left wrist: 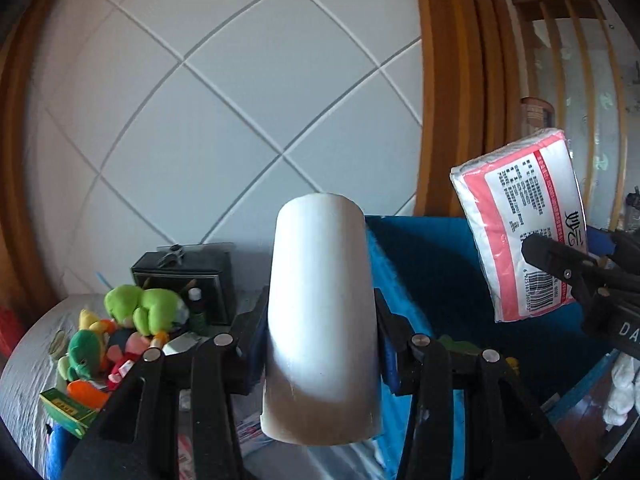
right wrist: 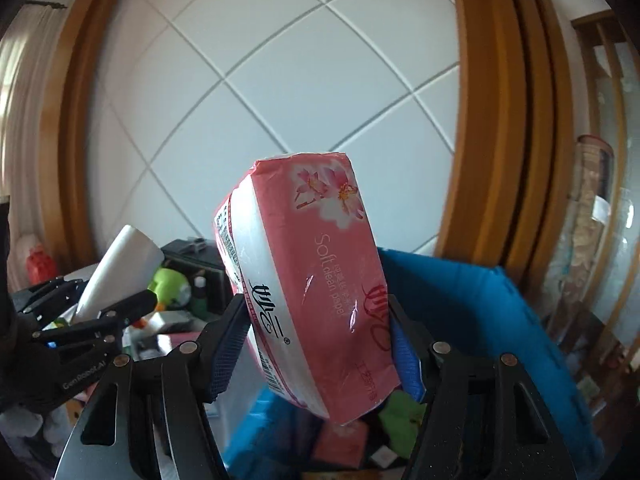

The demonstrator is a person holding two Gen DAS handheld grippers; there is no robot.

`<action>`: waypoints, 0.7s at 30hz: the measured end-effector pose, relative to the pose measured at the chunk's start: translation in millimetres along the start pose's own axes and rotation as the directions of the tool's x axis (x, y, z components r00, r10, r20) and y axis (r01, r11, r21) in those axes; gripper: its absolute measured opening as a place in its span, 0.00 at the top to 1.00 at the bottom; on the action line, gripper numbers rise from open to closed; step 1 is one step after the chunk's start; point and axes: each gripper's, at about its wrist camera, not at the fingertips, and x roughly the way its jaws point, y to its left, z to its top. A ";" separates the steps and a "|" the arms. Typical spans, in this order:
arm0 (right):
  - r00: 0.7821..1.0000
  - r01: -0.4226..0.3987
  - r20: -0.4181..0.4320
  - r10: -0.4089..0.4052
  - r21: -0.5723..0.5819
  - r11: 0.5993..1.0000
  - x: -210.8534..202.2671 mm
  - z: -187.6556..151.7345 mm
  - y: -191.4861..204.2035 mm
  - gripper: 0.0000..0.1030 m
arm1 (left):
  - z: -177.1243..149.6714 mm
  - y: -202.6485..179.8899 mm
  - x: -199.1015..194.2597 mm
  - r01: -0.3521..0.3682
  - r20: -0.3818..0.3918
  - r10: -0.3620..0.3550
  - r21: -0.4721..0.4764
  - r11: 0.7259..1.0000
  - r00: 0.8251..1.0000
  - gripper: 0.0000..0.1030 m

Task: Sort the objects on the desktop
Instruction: 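Carry paper roll and tissue pack into the crate and open both tools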

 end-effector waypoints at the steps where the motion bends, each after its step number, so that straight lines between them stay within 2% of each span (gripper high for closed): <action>1: 1.000 0.024 -0.006 -0.024 0.004 1.000 -1.0 2.0 -14.8 0.36 | 7.3 -12.1 3.9 0.031 0.002 -0.031 0.004 1.000 1.000 0.57; 3: 0.997 0.074 -0.025 -0.074 0.010 0.997 0.6 7.6 -46.9 0.36 | 24.0 -39.3 15.0 0.079 0.008 -0.079 0.023 0.997 0.997 0.57; 7: 0.989 0.123 -0.087 -0.119 0.035 0.992 19.7 14.5 -104.5 0.36 | 58.3 -93.9 42.6 0.164 -0.014 -0.164 0.052 0.985 0.986 0.57; 10: 0.978 0.151 -0.156 -0.142 0.043 0.988 46.1 11.8 -142.3 0.36 | 72.9 -128.1 80.9 0.212 -0.096 -0.207 0.049 0.976 0.974 0.57; 13: 0.962 0.139 -0.243 -0.121 0.057 0.989 91.1 -5.5 -167.5 0.36 | 68.7 -156.1 133.7 0.196 -0.200 -0.181 0.059 0.979 0.963 0.57; 17: 0.928 0.145 -0.357 -0.110 0.074 0.987 151.6 -36.0 -196.5 0.36 | 46.4 -185.2 204.9 0.180 -0.374 -0.150 0.047 0.982 0.915 0.57; 19: 0.904 0.163 -0.410 -0.122 0.068 0.984 177.0 -51.1 -204.0 0.36 | 31.7 -194.1 236.5 0.156 -0.447 -0.112 0.063 0.986 0.888 0.57; 21: 0.875 0.180 -0.466 -0.132 0.060 0.982 202.5 -70.0 -213.9 0.36 | 13.2 -196.9 261.0 0.136 -0.516 -0.081 0.069 0.988 0.853 0.57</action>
